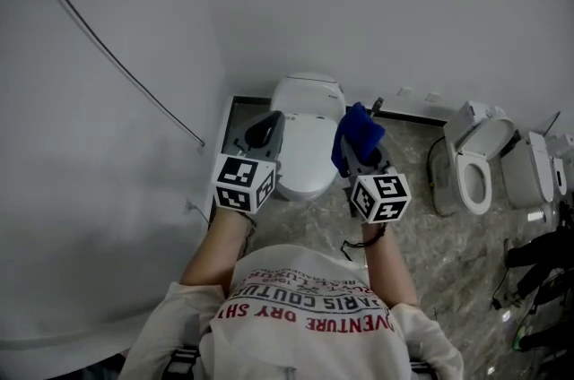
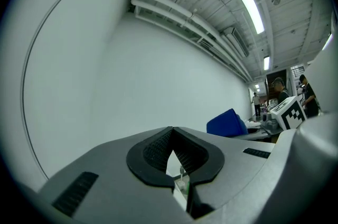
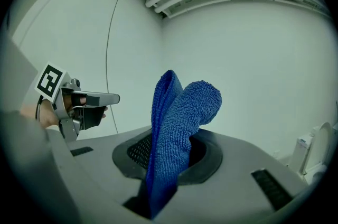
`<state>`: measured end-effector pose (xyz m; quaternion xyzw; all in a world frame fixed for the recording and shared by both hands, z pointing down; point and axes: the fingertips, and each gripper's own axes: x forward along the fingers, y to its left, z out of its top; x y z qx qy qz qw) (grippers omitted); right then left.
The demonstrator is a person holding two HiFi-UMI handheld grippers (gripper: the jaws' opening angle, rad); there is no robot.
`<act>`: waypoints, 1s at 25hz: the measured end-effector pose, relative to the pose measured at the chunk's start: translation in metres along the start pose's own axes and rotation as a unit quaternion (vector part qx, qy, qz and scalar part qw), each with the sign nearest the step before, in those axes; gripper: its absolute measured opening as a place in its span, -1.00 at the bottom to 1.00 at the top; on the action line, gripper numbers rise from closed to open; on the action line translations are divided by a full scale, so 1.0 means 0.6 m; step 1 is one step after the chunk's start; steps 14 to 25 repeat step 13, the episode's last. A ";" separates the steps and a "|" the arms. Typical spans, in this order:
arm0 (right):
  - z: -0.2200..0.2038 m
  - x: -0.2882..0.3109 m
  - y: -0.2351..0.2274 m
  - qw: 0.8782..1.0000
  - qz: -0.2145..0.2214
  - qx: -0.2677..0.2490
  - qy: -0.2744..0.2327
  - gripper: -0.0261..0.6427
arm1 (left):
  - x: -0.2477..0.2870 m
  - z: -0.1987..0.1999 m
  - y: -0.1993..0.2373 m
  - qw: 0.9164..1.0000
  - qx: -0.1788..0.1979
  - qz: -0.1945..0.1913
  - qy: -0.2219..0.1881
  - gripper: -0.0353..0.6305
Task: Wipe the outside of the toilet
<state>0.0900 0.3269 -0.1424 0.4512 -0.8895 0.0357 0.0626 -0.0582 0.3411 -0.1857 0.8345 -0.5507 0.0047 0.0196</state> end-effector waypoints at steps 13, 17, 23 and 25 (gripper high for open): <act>-0.024 -0.004 -0.026 1.000 -0.007 0.002 0.018 -0.71 | 0.016 -0.016 -0.021 1.000 0.021 -0.003 0.008 -0.88; -0.024 -0.004 -0.026 1.000 -0.007 0.002 0.018 -0.71 | 0.016 -0.016 -0.021 1.000 0.021 -0.003 0.008 -0.88; -0.024 -0.004 -0.026 1.000 -0.007 0.002 0.018 -0.71 | 0.016 -0.016 -0.021 1.000 0.021 -0.003 0.008 -0.88; -0.024 -0.004 -0.026 1.000 -0.007 0.002 0.018 -0.71 | 0.016 -0.016 -0.021 1.000 0.021 -0.003 0.008 -0.88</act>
